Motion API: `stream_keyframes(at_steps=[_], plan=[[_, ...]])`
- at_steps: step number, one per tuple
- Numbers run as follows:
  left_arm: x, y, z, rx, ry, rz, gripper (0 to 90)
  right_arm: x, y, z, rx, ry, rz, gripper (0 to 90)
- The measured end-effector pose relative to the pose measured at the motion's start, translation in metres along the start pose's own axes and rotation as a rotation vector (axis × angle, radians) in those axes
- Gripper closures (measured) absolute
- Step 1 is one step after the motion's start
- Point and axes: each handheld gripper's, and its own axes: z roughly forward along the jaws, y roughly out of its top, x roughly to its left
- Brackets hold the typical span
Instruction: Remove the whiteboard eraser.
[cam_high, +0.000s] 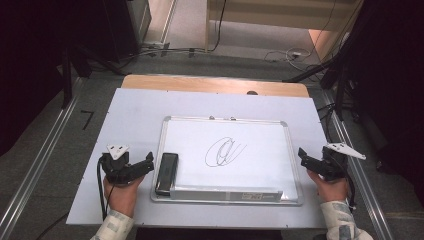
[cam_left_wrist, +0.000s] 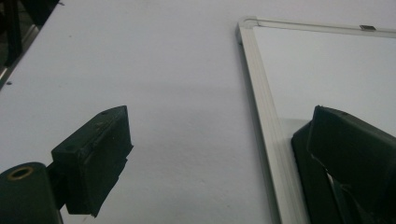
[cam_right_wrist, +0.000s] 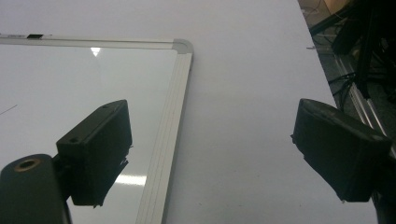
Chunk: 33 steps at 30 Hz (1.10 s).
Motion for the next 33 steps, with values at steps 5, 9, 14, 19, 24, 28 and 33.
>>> stream_keyframes(at_steps=[5,9,14,19,24,28,33], plan=[[-0.007,-0.001,0.003,0.012,-0.02,0.015,8.1,0.0,0.0,0.001,0.004,0.001,-0.004,10.5],[-0.012,-0.002,0.005,0.026,-0.037,0.027,8.2,0.001,0.0,0.001,0.005,-0.001,-0.004,10.5],[-0.02,-0.002,0.007,0.033,-0.053,0.04,8.3,0.001,0.0,0.001,0.005,-0.001,-0.004,10.5],[-0.028,-0.003,0.009,0.034,-0.067,0.055,9.8,0.001,-0.001,0.002,0.007,-0.003,-0.004,10.5],[-0.033,-0.004,0.011,0.042,-0.076,0.068,9.8,0.001,-0.001,0.002,0.013,-0.007,-0.004,10.5],[-0.037,-0.005,0.012,0.047,-0.079,0.078,9.8,0.001,-0.001,0.003,0.014,-0.007,-0.003,10.5],[-0.044,-0.007,0.014,0.051,-0.086,0.096,10.0,0.001,-0.001,0.004,0.018,-0.008,-0.008,10.5]])
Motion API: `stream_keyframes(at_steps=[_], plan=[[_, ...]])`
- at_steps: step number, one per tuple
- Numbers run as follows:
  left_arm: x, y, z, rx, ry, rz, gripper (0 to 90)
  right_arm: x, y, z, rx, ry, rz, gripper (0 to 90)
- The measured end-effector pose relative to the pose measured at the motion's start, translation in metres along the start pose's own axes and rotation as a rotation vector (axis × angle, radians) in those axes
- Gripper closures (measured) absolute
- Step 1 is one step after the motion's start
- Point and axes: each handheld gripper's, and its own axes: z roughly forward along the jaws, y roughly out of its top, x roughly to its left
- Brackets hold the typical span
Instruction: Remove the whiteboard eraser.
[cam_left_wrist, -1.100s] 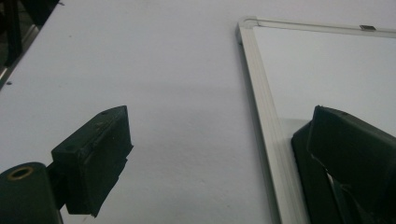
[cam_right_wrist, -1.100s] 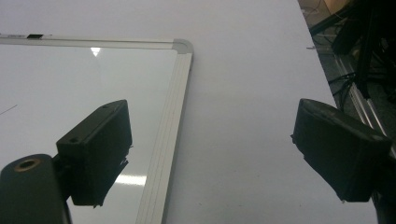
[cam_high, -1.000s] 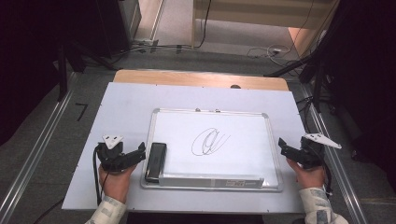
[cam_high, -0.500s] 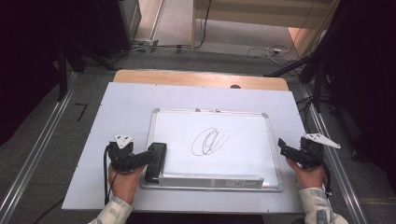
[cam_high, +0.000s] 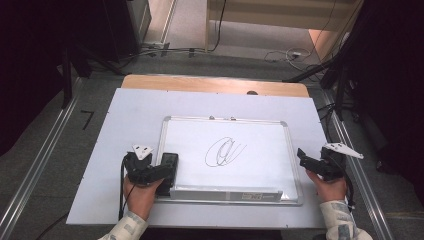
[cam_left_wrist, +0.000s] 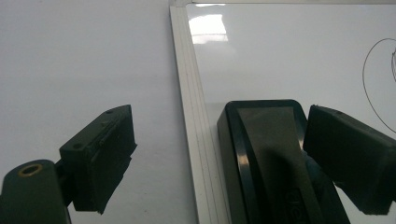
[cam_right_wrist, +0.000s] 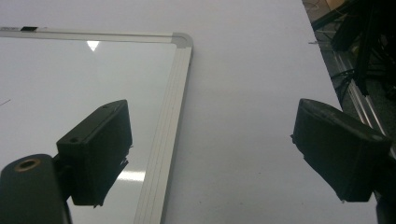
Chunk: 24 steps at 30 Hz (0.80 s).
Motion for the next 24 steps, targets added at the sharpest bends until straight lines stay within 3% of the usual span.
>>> stream_keyframes(at_steps=[9,18,24], plan=[[-0.009,0.001,0.002,0.013,0.005,0.024,14.7,0.0,0.0,0.001,0.006,-0.001,-0.001,10.6],[-0.016,0.0,0.005,0.026,-0.03,0.064,19.4,0.001,0.0,0.001,0.012,-0.004,-0.002,10.7],[-0.019,-0.001,0.008,0.028,-0.021,0.092,23.4,0.001,0.0,0.001,0.014,-0.002,-0.003,10.8]])
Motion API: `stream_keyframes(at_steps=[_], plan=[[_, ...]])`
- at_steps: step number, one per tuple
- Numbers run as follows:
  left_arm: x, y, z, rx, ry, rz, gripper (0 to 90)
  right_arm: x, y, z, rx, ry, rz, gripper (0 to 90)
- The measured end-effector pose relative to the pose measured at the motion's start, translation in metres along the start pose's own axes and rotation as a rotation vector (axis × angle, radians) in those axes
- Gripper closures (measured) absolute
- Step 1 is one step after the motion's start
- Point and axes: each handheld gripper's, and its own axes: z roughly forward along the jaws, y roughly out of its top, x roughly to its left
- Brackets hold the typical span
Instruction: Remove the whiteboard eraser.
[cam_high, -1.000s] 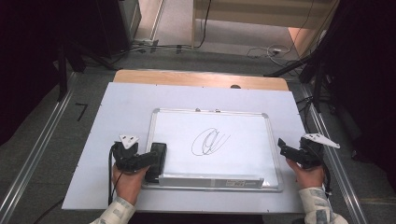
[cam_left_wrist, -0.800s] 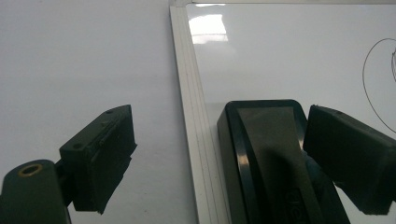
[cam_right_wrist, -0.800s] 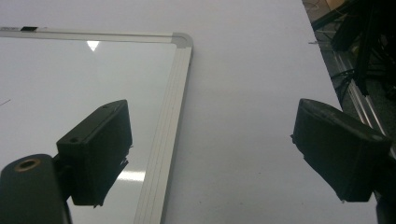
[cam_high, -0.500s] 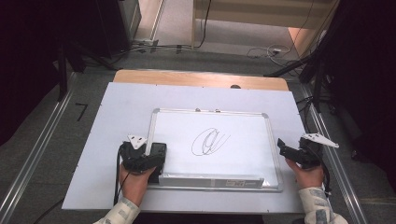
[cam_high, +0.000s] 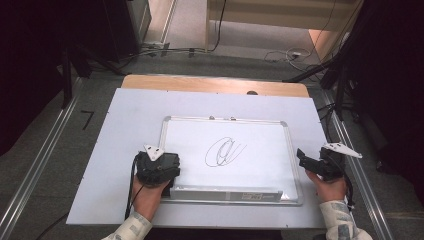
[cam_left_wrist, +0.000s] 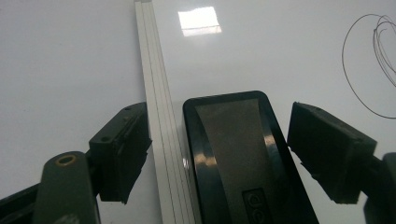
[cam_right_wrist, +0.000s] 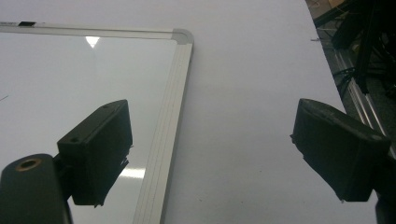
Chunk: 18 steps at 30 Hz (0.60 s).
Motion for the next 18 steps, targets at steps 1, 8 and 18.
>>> stream_keyframes(at_steps=[1,8,18], plan=[[0.0,0.0,0.0,0.0,0.0,0.0,23.7,0.0,0.0,0.0,0.0,0.0,0.0,10.8],[-0.0014,-0.0008,0.0018,0.012,-0.041,0.01,30.8,-0.0002,0.0,0.0,0.001,0.002,-0.001,11.0],[-0.0013,-0.0025,0.0065,0.039,-0.055,0.02,34.5,-0.0001,0.0,0.0002,0.001,0.002,0.0,11.0]])
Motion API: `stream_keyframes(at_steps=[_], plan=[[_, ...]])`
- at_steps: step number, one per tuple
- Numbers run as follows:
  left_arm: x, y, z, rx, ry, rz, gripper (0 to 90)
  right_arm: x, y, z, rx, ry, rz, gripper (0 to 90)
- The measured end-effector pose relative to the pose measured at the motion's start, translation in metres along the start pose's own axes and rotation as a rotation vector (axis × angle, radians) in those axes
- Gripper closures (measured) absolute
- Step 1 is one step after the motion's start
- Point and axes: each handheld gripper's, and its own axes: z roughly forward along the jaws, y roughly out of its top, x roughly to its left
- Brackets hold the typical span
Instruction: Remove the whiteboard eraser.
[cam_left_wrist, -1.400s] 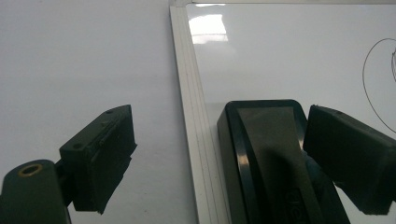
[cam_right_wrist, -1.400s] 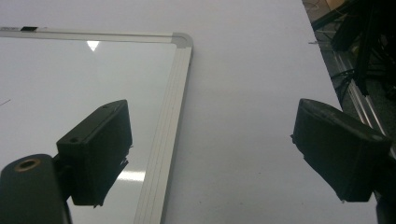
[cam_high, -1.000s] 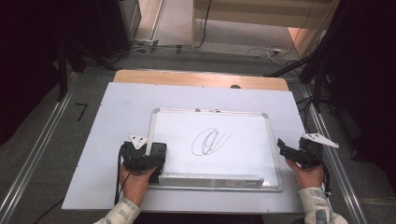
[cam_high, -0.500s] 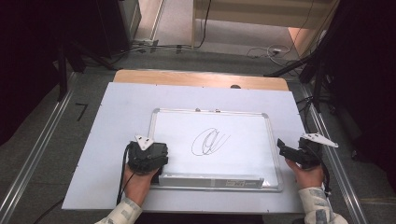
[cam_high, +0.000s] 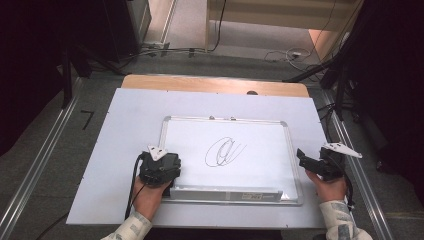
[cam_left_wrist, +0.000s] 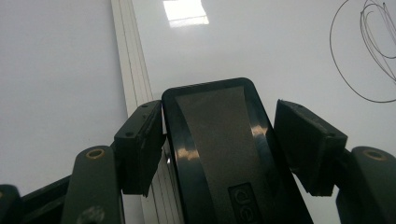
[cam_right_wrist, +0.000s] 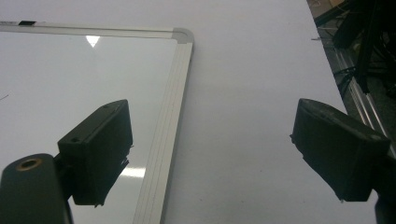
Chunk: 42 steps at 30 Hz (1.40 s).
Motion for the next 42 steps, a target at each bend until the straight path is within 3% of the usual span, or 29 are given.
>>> stream_keyframes(at_steps=[16,27,31,36,39,42], plan=[[-0.003,0.002,0.003,-0.017,-0.023,0.071,40.9,0.0,0.0,0.0,0.002,0.001,0.001,11.3],[-0.004,0.0,0.005,-0.028,-0.017,0.051,40.3,0.0,0.0,0.0,0.003,0.002,0.002,11.3],[-0.005,-0.003,0.011,0.003,-0.022,0.023,35.8,0.001,0.0,0.0,0.004,0.002,0.001,11.2],[-0.007,-0.003,0.011,0.0,-0.015,0.029,39.7,0.0,0.0,0.0,0.003,0.001,0.002,11.3],[-0.011,-0.004,0.011,-0.007,0.009,0.055,40.9,0.0,0.0,0.0,0.002,0.003,-0.002,11.3],[-0.01,-0.003,0.01,-0.003,0.002,0.053,41.1,0.0,0.0,0.0,0.001,0.001,-0.001,11.3]])
